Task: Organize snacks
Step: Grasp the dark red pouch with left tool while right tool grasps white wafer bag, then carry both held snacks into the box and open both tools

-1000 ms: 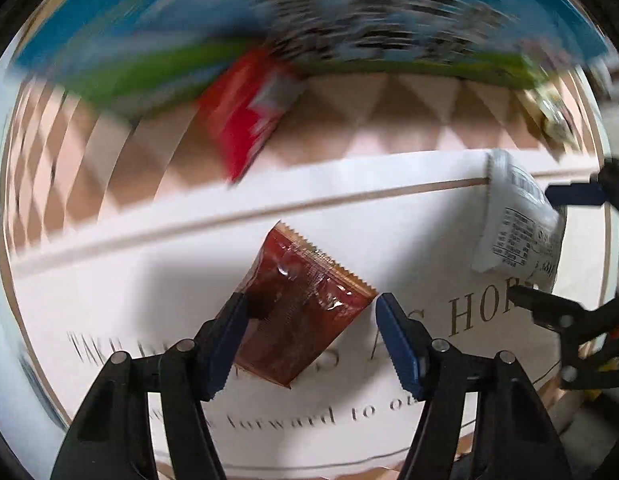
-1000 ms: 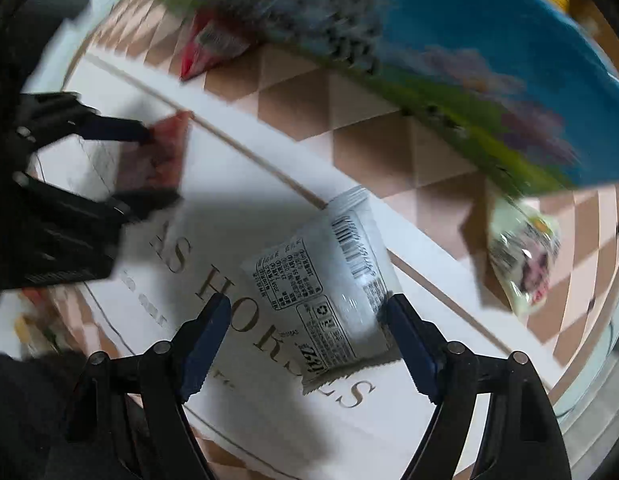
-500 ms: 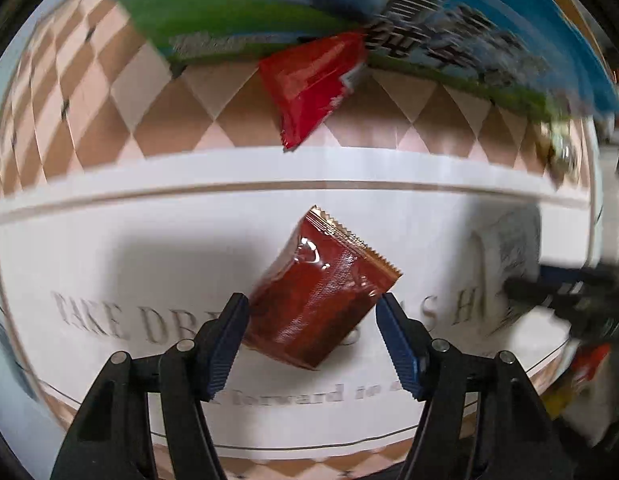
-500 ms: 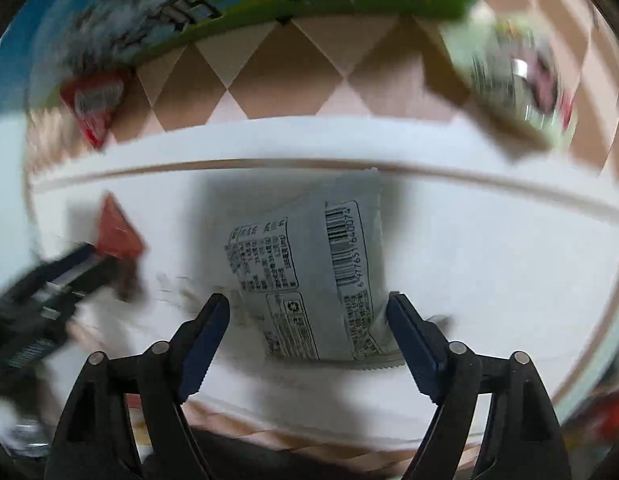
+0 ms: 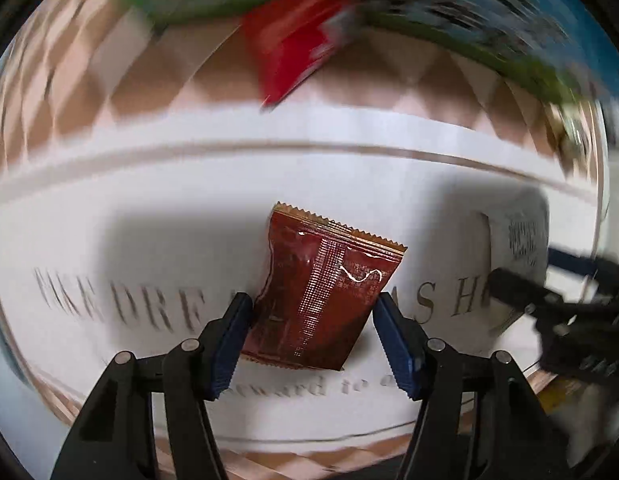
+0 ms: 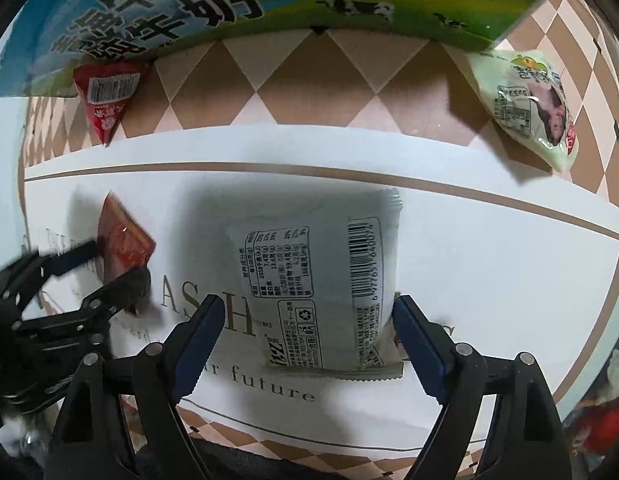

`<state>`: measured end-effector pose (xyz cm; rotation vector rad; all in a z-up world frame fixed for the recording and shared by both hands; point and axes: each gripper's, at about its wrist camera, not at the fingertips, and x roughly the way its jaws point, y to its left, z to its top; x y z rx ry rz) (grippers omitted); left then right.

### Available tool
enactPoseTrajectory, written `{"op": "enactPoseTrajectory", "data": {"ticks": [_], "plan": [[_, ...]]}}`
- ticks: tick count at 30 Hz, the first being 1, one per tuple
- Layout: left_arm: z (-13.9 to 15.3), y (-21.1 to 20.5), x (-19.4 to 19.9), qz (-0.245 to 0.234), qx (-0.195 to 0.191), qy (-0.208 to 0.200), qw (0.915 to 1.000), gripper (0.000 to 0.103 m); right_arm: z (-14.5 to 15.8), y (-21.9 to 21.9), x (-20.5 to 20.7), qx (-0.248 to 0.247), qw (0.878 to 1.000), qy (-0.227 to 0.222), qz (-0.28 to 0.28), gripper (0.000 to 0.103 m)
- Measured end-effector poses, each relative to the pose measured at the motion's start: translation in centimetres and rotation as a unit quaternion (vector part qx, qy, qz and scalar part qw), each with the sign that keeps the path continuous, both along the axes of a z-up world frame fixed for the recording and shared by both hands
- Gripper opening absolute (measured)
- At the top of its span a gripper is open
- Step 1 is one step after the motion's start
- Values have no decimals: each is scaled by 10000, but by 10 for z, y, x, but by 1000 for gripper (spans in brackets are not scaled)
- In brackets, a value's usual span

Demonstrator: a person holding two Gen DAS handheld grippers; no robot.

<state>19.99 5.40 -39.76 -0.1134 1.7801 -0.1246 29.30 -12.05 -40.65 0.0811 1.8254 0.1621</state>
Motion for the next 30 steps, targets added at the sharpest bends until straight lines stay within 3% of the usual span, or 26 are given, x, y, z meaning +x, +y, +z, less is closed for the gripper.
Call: {"op": "enactPoseTrajectory", "data": {"ticks": [3,8,11,18,24,30], "plan": [[-1,2,-9,74,85,-77,9999,62,-5,12,-7,-167,9999,26,37,89],[0,-20,-1,-457,508,-243,9974,62,-11,49,-7,-604,9981,-69,122,88],[2,-26,-7,-456,524,-355,9970,57,-12,69,-11,-873,9958,-227,128,78],[21,-26,-22,-121,444,-534,9975,54,-2,77,-29,-804,9957,-455,59,77],[45,6,-12,28,184,-666,9976,54,15,75,-37,-492,9971,-542,-209,77],[108,11,2,238,-250,-1102,9933,54,68,68,-35,17,9956,-860,-384,76]]}}
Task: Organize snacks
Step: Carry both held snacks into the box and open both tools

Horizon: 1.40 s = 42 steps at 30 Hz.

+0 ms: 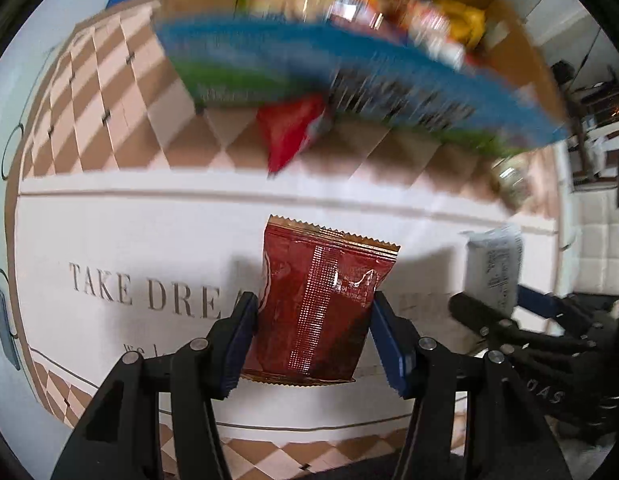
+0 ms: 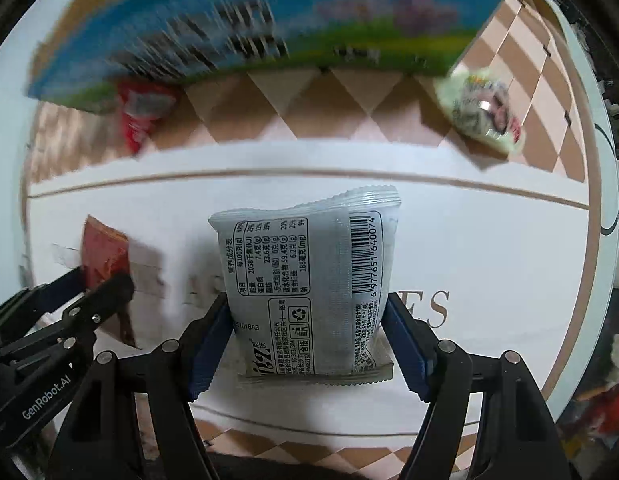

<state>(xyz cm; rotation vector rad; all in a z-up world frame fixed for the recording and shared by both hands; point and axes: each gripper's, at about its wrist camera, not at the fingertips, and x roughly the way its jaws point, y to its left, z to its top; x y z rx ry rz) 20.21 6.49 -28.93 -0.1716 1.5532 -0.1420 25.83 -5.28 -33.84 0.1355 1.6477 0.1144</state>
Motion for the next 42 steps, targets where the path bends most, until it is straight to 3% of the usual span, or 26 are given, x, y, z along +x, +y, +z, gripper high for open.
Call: {"op": "enactPoseTrajectory", "data": {"ticks": [3,7,9,12,15,21,28,31,32,34,42], "plan": [[41,9,19,73,-275,-339,9990,54,33,-4,7,234,9994,-262,-74,77],[86,10,64,79,-654,-619,9959,54,85,-28,59,547,9961,-645,-263,77],[92,2,91,29,-725,-645,9953,54,113,-49,85,688,9935,-834,-349,77],[92,-2,133,-11,-751,-561,9956,54,129,-56,117,709,9910,-1040,-450,77],[74,-2,159,31,-691,-361,9969,54,122,-66,143,654,9911,-1042,-514,77],[31,2,201,17,-500,178,9986,54,77,-66,193,630,9939,-739,-520,77],[-8,1,223,8,-365,713,9968,55,31,-53,211,646,9959,-478,-414,77],[-16,2,226,-31,-286,779,9965,60,13,-46,214,858,9957,-108,-317,78],[-17,2,226,-34,-285,776,9966,65,8,-45,214,928,9952,39,-322,78],[-16,2,225,-61,-202,731,9971,82,3,-45,213,893,9955,105,-303,88],[2,7,219,-71,-167,556,9983,85,12,-52,207,384,9989,-106,-260,91]]}}
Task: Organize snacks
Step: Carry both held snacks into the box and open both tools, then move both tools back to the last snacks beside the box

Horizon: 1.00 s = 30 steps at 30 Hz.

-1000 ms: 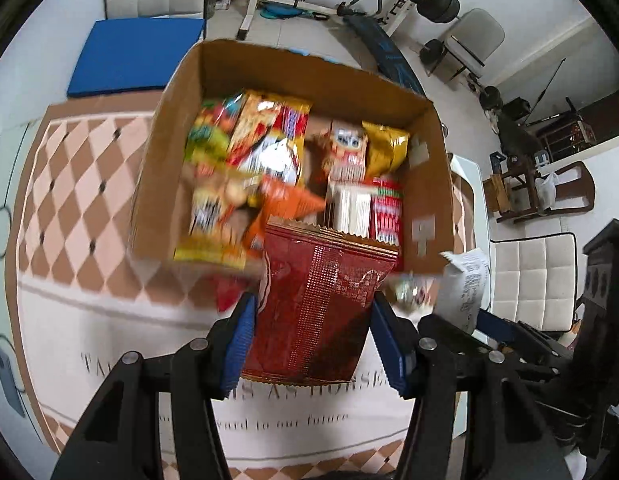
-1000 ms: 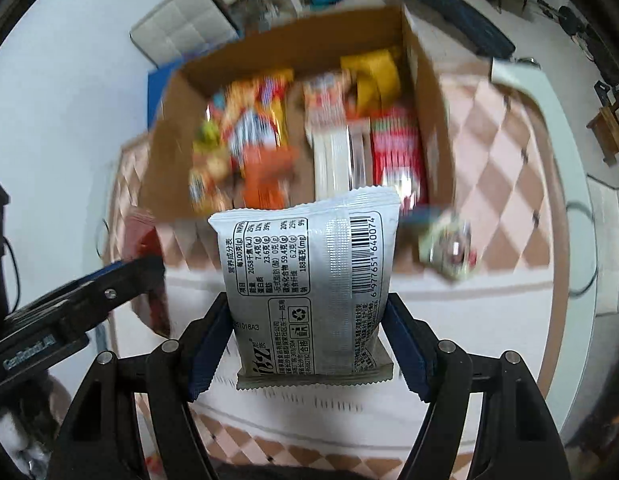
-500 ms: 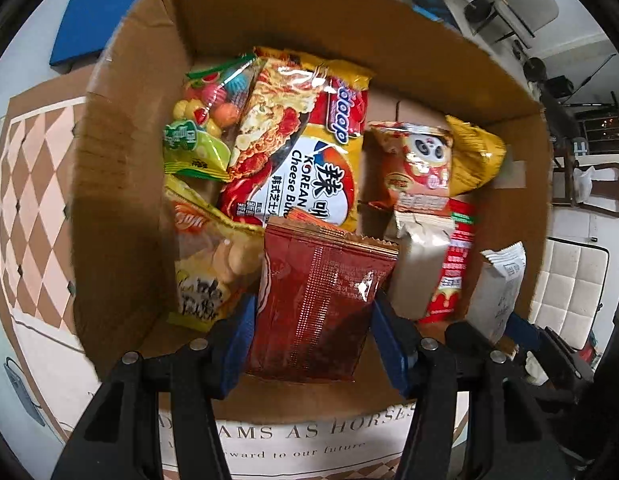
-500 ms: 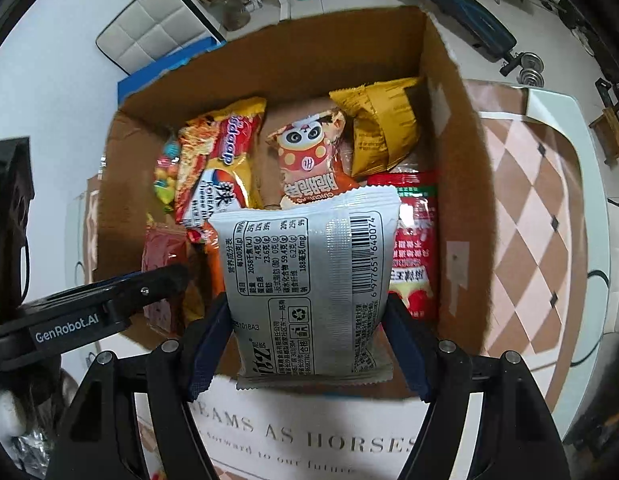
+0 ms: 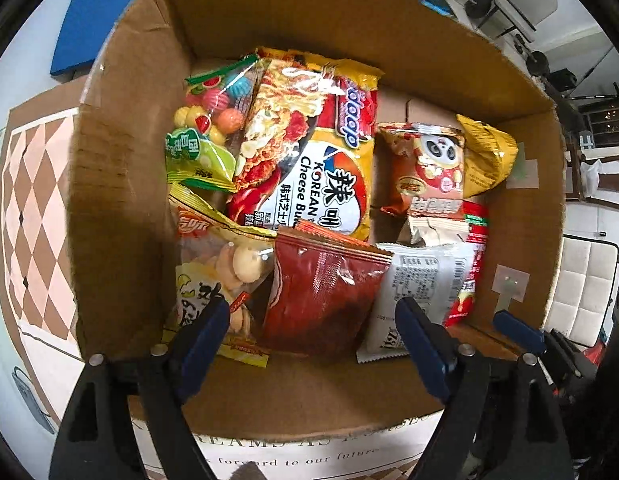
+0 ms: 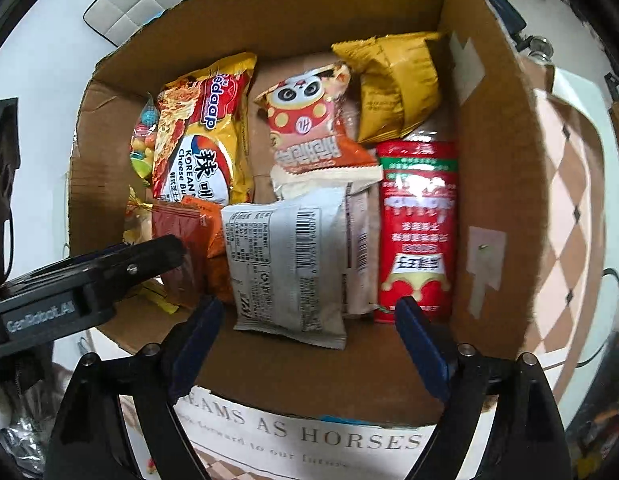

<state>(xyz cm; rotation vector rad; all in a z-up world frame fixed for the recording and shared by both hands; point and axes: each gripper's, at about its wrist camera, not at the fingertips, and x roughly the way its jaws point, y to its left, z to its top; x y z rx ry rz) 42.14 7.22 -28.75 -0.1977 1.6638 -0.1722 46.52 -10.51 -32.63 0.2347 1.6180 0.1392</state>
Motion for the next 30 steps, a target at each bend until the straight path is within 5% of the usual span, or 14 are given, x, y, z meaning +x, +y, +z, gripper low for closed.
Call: {"op": "enactPoseTrajectory", "data": {"ticks": [12,30], "plan": [[70,10,-47,-54,249,-1036,9943,85,48,-11,-28,-661,9951,-729,-92,91],[160,4,-144,-34,835,-2757,9576,85,149,-13,-119,-832,9777,-1924,-98,91]]}}
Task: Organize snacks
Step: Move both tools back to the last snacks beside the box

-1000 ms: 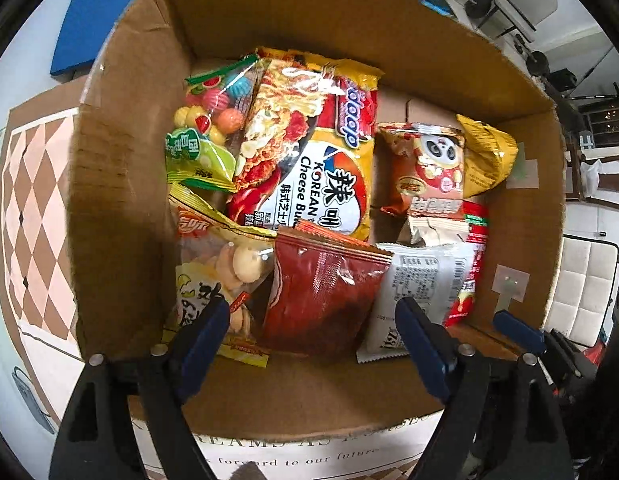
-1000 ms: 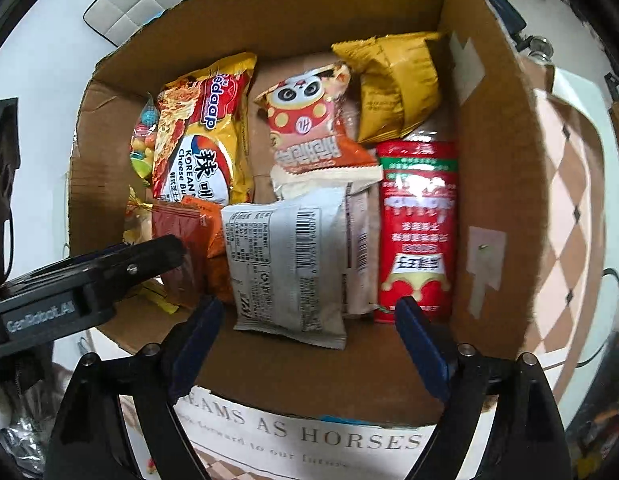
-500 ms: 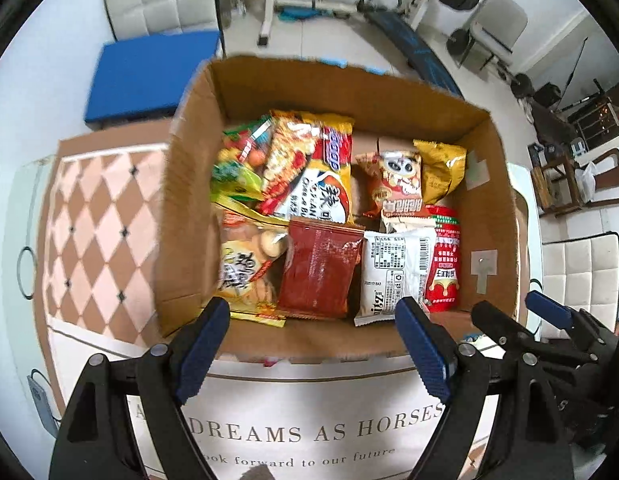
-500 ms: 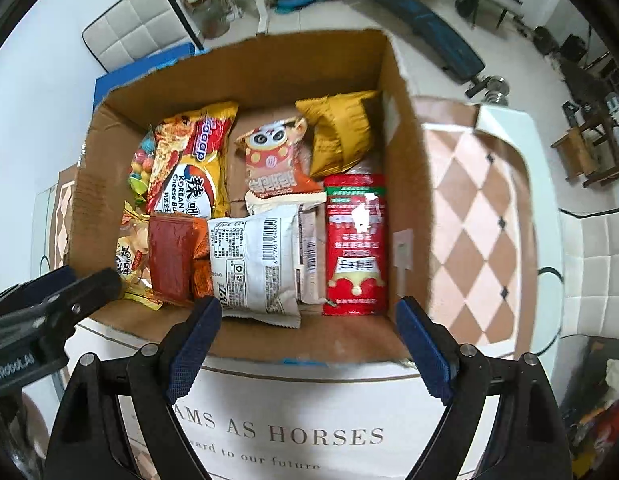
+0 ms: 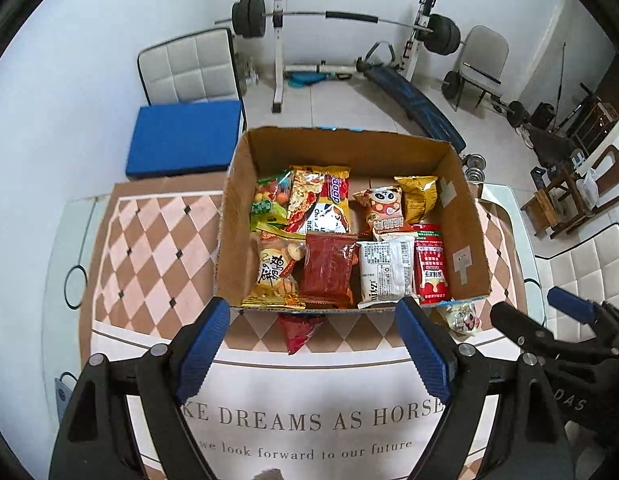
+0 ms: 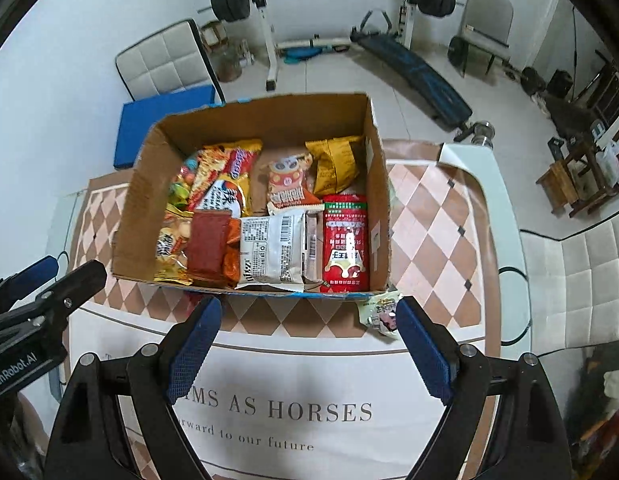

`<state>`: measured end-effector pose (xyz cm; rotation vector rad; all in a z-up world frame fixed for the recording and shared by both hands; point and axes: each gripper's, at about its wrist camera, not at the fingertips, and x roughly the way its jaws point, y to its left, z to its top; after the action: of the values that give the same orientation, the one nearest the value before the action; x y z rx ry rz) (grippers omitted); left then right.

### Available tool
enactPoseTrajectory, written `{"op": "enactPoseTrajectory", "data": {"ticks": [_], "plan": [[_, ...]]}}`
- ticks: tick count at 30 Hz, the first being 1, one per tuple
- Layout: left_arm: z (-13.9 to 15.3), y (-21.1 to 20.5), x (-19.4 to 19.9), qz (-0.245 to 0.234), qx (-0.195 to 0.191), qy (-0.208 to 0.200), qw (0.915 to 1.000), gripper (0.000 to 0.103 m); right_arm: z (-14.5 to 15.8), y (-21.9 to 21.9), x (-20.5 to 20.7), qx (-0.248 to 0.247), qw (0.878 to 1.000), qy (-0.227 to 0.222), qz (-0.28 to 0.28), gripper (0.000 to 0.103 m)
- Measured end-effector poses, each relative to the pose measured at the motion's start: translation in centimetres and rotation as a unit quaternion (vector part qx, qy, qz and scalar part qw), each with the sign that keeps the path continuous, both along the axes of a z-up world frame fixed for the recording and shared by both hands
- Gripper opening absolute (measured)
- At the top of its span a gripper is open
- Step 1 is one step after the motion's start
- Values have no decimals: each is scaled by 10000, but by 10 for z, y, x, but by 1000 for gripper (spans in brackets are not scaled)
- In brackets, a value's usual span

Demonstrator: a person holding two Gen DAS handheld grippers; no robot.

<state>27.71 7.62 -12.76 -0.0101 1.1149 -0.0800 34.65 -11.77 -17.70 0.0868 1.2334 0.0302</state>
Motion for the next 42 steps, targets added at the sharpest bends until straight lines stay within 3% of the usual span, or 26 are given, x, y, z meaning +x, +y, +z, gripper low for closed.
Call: {"op": "enactPoseTrajectory", "data": {"ticks": [7,11,13,15,23,28,32,36,42], "plan": [[18,0,-23,76,-34,-268,9996,85,26,-1,-25,178,9996,-222,-19,91],[12,3,-30,205,-182,-343,9990,85,19,-10,-35,430,9989,-170,-112,94],[-1,5,-29,239,-320,-289,9988,87,3,-20,-39,580,9980,-15,-245,95],[-19,6,-26,263,-393,-195,9987,96,-18,-33,-41,640,9969,165,-428,95],[-119,8,-14,733,-174,620,9952,96,-127,-91,-29,736,9855,949,-1201,95],[-163,14,-10,1015,-150,994,9897,95,-179,-106,-13,807,9807,1218,-1301,95],[-181,23,-5,1217,-102,1143,9859,95,-206,-109,0,797,9791,1286,-1356,94],[-187,33,0,1292,-47,1173,9846,95,-223,-107,9,635,9796,1313,-1381,77],[-193,34,14,1015,-2,1167,9880,95,-225,-88,3,468,9843,1338,-1051,69]]}}
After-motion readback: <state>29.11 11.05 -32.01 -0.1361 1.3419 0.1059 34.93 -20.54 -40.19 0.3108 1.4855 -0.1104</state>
